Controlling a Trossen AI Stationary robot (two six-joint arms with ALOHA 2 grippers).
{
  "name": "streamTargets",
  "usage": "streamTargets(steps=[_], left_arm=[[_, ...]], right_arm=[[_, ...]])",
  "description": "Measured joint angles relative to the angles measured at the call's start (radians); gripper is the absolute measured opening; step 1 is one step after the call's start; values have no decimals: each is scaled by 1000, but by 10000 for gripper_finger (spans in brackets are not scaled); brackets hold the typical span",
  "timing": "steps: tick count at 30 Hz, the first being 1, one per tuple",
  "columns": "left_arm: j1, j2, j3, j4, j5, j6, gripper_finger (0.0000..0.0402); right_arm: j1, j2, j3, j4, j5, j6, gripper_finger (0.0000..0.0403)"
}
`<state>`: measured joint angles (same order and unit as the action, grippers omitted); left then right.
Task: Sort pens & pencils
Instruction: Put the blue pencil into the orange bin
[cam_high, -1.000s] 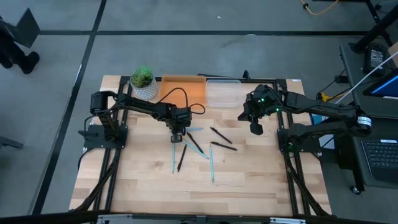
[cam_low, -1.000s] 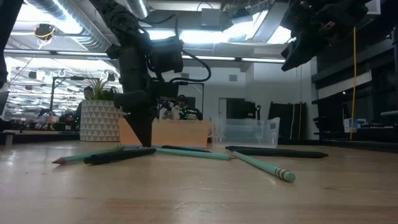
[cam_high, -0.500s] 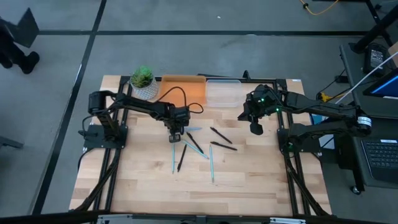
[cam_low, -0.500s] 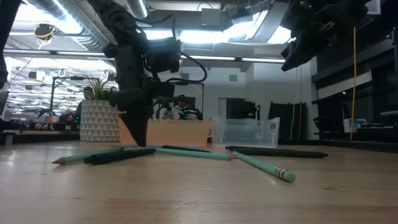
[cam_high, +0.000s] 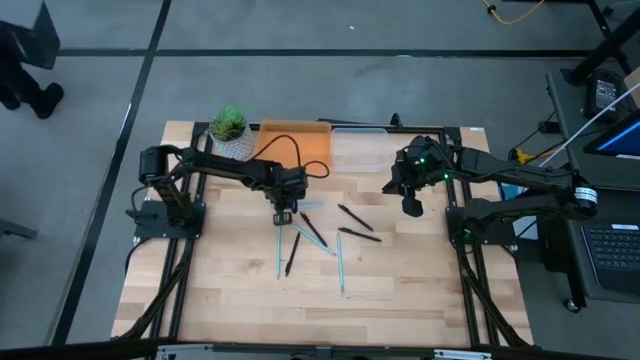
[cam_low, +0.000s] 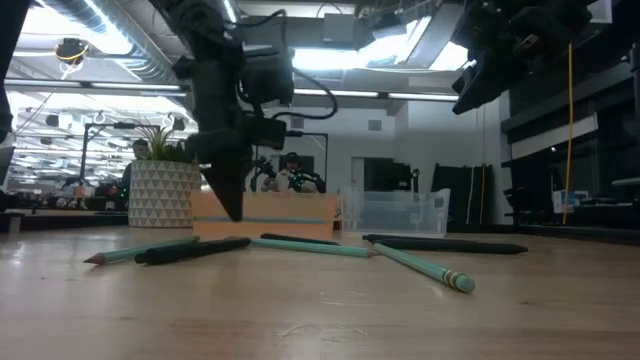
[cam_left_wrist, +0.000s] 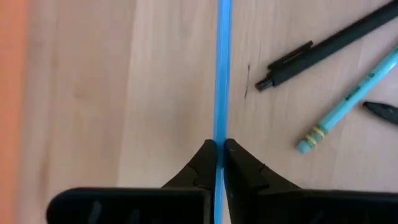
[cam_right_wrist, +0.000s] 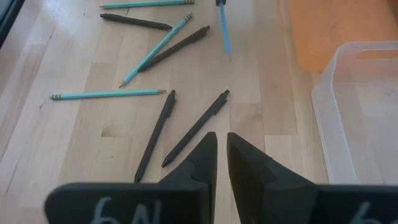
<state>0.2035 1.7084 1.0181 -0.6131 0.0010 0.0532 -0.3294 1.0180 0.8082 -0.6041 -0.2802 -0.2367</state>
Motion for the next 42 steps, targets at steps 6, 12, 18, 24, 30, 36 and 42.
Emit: streamTargets(steps=[6, 12, 18, 24, 30, 36, 42], left_arm=[[1, 0, 119, -116, -41, 48, 10], [19, -1, 226, -251, -109, 64, 10], [60, -1, 273, -296, -129, 81, 10], [99, -1, 274, -295, -138, 107, 10], [125, -25, 274, -289, -133, 137, 10], [148, -89, 274, -281, -88, 141, 10], [179, -169, 273, -227, -8, 197, 10]], right_arm=[[0, 0, 0, -1, 0, 0, 39], [0, 0, 0, -9, 0, 0, 39], [0, 0, 0, -14, 0, 0, 39], [0, 0, 0, -22, 0, 0, 39], [0, 0, 0, -22, 0, 0, 39], [0, 0, 0, -24, 0, 0, 39], [0, 0, 0, -24, 0, 0, 39]])
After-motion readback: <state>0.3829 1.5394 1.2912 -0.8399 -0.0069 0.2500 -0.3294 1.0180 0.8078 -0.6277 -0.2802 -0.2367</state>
